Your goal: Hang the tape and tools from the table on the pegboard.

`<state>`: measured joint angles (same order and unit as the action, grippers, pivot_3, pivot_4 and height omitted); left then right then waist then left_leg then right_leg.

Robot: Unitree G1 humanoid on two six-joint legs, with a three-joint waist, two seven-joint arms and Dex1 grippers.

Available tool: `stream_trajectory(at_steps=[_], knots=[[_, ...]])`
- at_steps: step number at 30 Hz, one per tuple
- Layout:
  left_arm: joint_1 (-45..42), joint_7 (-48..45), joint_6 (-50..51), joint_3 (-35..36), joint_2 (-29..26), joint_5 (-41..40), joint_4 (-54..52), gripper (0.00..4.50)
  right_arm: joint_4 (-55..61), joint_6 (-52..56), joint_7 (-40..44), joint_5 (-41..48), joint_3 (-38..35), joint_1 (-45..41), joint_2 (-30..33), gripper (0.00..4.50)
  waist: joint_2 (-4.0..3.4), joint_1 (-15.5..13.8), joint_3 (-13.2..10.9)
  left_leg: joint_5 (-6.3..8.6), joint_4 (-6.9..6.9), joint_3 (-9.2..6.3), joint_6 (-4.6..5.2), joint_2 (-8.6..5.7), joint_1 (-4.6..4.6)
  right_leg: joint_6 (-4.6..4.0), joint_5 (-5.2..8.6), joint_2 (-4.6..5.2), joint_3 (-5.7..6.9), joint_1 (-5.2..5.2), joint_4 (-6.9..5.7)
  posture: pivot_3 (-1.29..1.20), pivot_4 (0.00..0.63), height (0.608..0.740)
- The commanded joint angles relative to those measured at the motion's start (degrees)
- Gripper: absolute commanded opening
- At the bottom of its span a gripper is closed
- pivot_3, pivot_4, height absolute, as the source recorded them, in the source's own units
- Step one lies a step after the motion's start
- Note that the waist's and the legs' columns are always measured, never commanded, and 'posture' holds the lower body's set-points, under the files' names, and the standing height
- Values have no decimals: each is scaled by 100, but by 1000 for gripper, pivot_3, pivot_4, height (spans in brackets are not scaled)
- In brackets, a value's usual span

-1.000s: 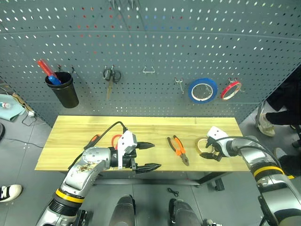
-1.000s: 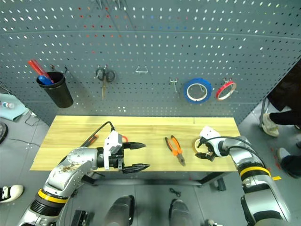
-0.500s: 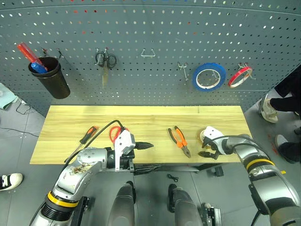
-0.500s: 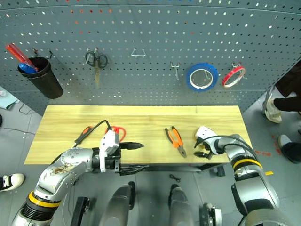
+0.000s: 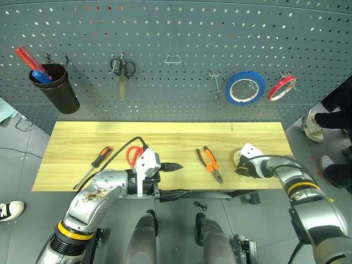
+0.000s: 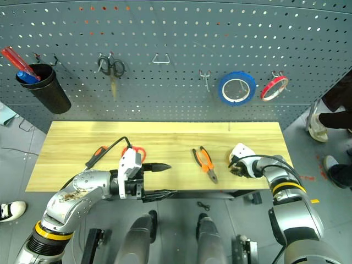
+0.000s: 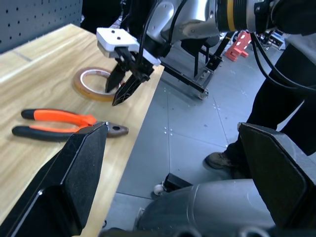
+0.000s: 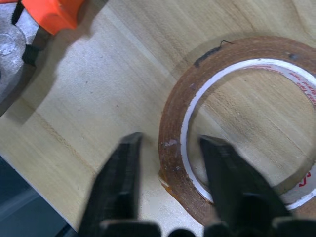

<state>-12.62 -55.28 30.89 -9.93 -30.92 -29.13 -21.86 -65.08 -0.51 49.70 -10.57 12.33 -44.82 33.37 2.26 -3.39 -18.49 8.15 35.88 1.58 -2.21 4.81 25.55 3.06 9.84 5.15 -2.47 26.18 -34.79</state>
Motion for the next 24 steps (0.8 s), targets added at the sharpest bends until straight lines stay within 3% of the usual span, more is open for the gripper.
stream_trajectory(at_steps=[1, 3, 7, 10, 14, 18, 24], knots=[[6, 65, 26, 94, 40, -187, -291, 4500, 16, -165, -153, -17, -83, 163, -8, 516, 0, 11, 0, 0, 0, 0, 0, 0, 0, 0, 0, 0, 0, 0, 0, 176, 335, 740], [-44, 177, 217, 260, 57, -397, -371, 4500, 418, -415, -207, -31, -83, 339, 95, 247, 0, 39, 0, 0, 0, -1, 0, 0, 0, 0, 0, 0, 1, 0, 0, 173, 331, 740], [-46, 322, 690, 809, -133, -971, -531, 4500, 3317, -268, -732, 40, -466, 1466, 393, 245, -2, 42, -1, 0, -1, -7, 0, -4, 14, 7, 4, 1, 2, 9, -2, 151, 325, 740], [-197, 835, 1560, 1646, -212, -2096, -548, 4500, 6022, 50, -1380, -106, -885, 2374, 258, 245, -9, 119, -5, 0, 0, -10, -1, -6, 38, 35, 1, 1, 1, 36, -18, 140, 322, 740], [-774, 1751, 2226, 2558, -173, -3463, -220, 4500, 7889, 255, -1969, -513, -864, 2588, -75, 245, -9, 132, -5, -1, 1, -18, -3, -4, 47, 48, -7, -3, 5, 51, -28, 131, 308, 740], [-1329, 2415, 2409, 3013, -105, -4286, 230, 4500, 8151, 13, -2468, -948, -659, 1970, -403, 245, -9, 127, -4, -3, 10, -21, -6, -7, 48, 17, 10, -2, 6, 45, -24, 137, 293, 740], [-1715, 2525, 2305, 3087, -178, -4432, 656, 4500, 6907, 175, -2526, -989, -464, 940, -597, 245, 0, 61, 2, -4, 12, -29, -6, -17, 62, 45, -7, 1, 9, 30, -5, 153, 280, 740]])
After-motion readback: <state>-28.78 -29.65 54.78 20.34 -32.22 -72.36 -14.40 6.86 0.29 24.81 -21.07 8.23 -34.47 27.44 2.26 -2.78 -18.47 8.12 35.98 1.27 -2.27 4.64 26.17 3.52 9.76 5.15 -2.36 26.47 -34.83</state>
